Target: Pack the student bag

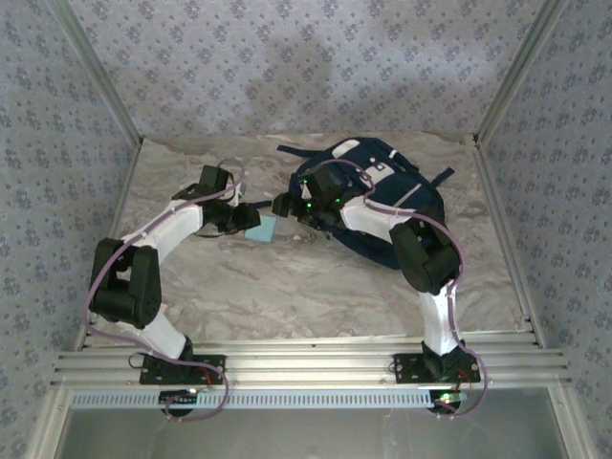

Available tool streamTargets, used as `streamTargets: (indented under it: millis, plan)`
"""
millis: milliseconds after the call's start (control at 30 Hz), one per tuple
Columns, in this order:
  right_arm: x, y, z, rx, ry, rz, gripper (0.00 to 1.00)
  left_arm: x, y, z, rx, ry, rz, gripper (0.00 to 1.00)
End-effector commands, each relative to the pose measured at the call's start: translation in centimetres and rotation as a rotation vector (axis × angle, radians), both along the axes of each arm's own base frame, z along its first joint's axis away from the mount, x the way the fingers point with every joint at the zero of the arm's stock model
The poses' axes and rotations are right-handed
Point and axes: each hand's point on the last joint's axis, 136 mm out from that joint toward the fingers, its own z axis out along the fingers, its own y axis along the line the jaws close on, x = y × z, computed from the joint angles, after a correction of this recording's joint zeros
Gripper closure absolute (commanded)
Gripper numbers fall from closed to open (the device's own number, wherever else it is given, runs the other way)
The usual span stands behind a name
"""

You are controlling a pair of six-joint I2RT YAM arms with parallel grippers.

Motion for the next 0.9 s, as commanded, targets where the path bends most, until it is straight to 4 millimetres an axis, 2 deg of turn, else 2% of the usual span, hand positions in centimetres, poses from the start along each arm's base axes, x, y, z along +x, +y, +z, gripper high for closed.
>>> streamTargets:
  millis: [0,100,400,467,600,667,867]
  plan:
    - [-0.8,0.5,0.1,-0.019,0.009,0.018,0.25,1.4,1.5,-0.8,0.03,0.002,0.057,0.55]
    - [-1.1,1.5,-0.8,-0.024,0.031,0.024,0.3,2.5,2.3,-1.8,0.044,-0.001,0.086,0.45]
    - [-1.0,4.0,-3.7,-0.05,0.092,0.026,0.4,4.6,2.7,-5.2,0.04,0.033,0.106,0.44]
    - [-1.0,4.1,-4.2,-0.065,0.101,0.019,0.43,4.8,2.5,-5.8,0.02,0.046,0.109,0.48]
    - [-1.0,3.9,-5.5,-0.1,0.118,-0.002,0.47,4.7,1.7,-6.9,-0.029,0.083,0.107,0.71]
    - [-1.0,4.0,-5.9,-0.099,0.126,-0.006,0.5,4.4,1.1,-7.3,-0.066,0.1,0.104,0.76]
    - [-1.0,5.5,-5.7,-0.059,0.121,0.004,0.67,3.1,-0.5,-7.2,-0.154,0.119,0.091,0.79]
